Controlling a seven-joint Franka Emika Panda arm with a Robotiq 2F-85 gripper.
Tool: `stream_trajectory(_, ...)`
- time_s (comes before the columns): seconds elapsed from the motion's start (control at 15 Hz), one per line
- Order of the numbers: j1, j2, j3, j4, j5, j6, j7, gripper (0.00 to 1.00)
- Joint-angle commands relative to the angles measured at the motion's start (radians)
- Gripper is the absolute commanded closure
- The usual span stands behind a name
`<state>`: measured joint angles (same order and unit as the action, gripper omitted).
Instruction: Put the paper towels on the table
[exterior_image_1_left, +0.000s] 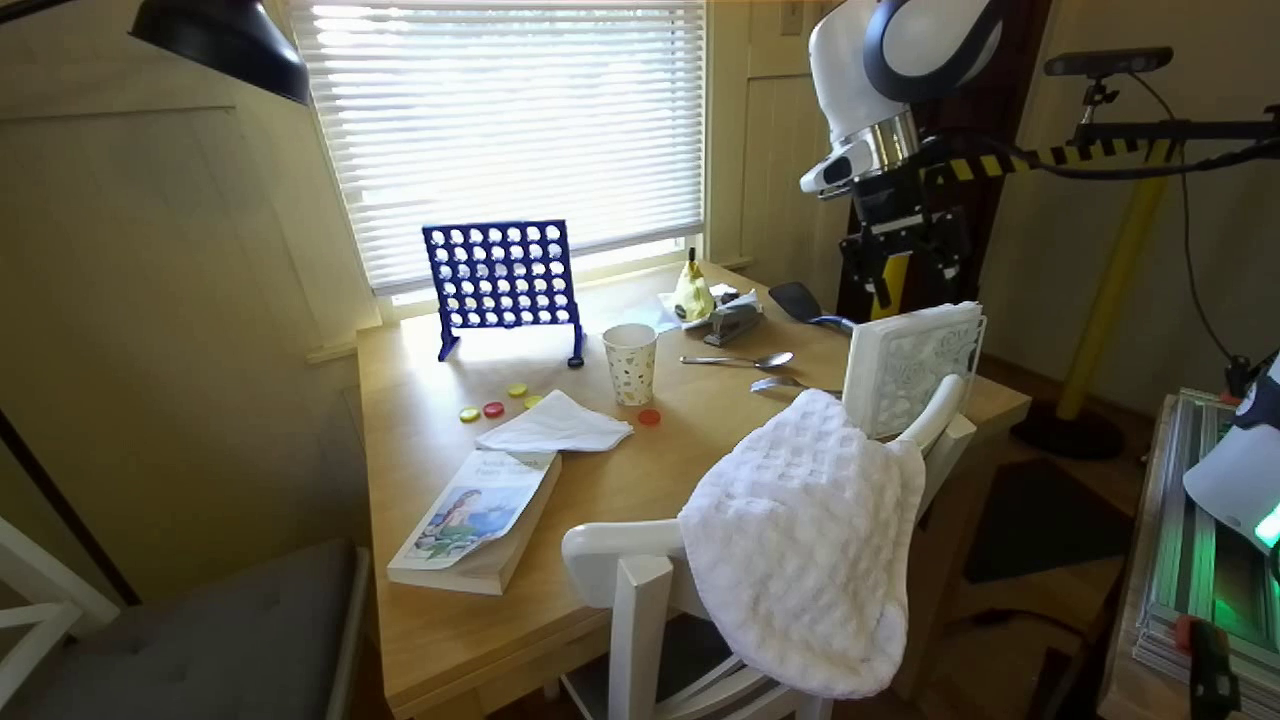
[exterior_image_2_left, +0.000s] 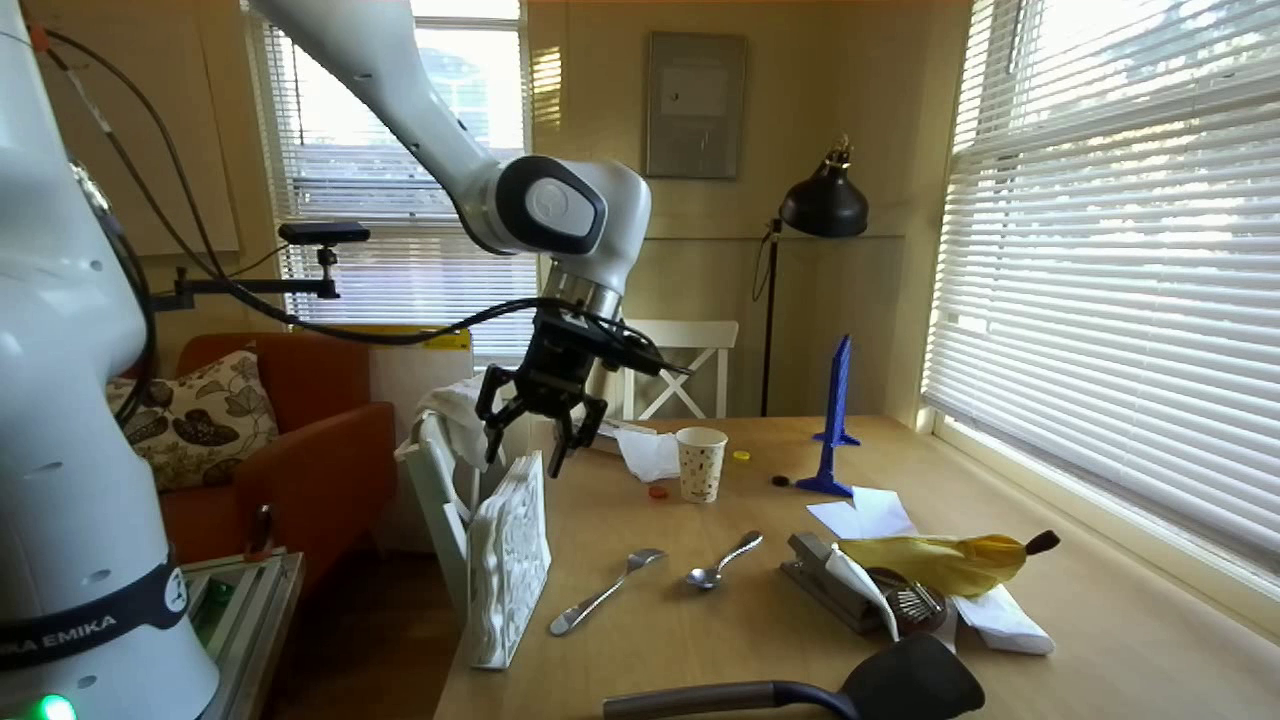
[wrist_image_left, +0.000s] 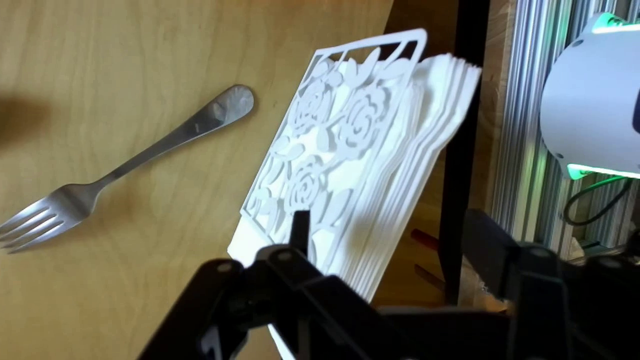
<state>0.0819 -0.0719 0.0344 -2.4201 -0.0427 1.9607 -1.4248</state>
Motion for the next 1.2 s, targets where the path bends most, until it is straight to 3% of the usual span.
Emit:
stream_trajectory(0.0, -0.006, 0.030, 0.002, 0.014, -0.012, -0.012, -0.006, 0.19)
stream_trajectory(0.13, -0.006, 0.038, 0.004, 0.013, -0.016, -0.012, -0.002, 0.26)
stream_trajectory(0.27, -0.006, 0.046, 0.006, 0.014, -0.020, -0.013, 0.000, 0.47)
stream_trajectory(0.73, -0.007, 0.050, 0.008, 0.011, -0.024, -0.010, 0.002, 0.98)
stream_trajectory(1.13, -0.007, 0.011, 0.008, 0.000, -0.025, -0.003, 0.007, 0.99)
